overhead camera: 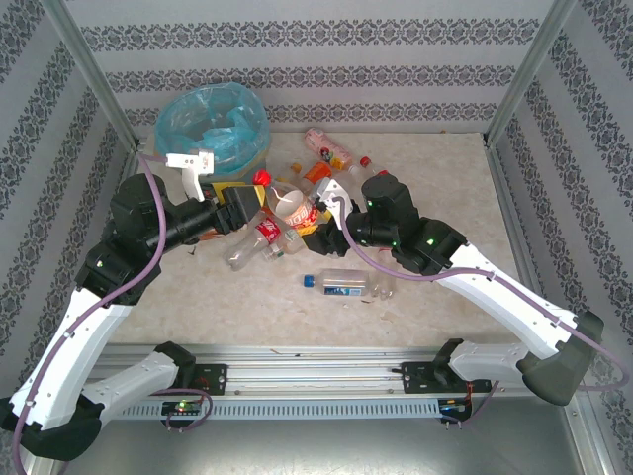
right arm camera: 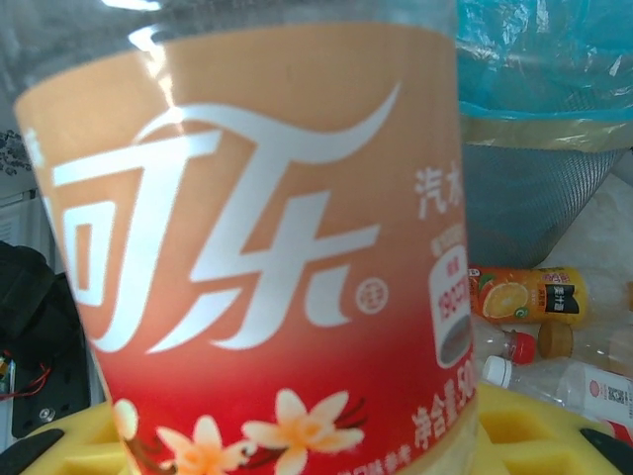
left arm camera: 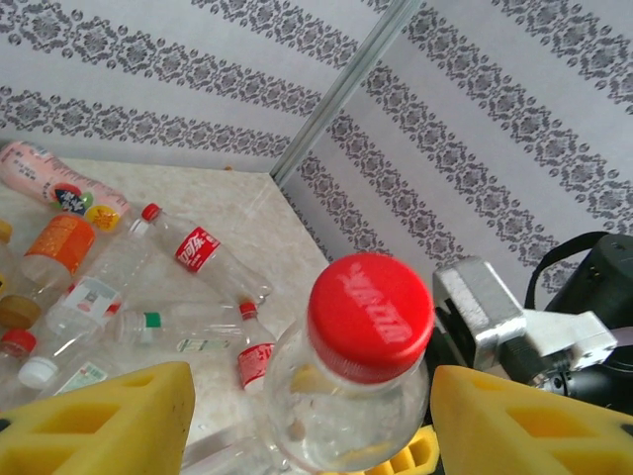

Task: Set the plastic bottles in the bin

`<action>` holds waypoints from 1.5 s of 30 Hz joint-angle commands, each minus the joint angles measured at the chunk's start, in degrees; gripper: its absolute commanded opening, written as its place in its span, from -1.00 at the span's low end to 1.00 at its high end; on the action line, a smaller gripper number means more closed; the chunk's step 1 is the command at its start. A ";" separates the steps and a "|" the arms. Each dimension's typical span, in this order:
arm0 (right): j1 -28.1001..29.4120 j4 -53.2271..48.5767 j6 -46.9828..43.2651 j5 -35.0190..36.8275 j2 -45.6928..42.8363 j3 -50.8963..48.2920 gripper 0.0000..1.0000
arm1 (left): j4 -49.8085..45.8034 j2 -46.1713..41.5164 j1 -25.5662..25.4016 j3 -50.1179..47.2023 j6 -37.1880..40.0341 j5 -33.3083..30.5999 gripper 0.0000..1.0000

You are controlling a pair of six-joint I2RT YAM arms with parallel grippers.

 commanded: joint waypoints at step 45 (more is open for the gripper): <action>1.48 -0.45 0.71 9.33 -7.19 0.67 0.90 | 5.50 1.33 0.75 6.24 5.58 -13.61 -1.00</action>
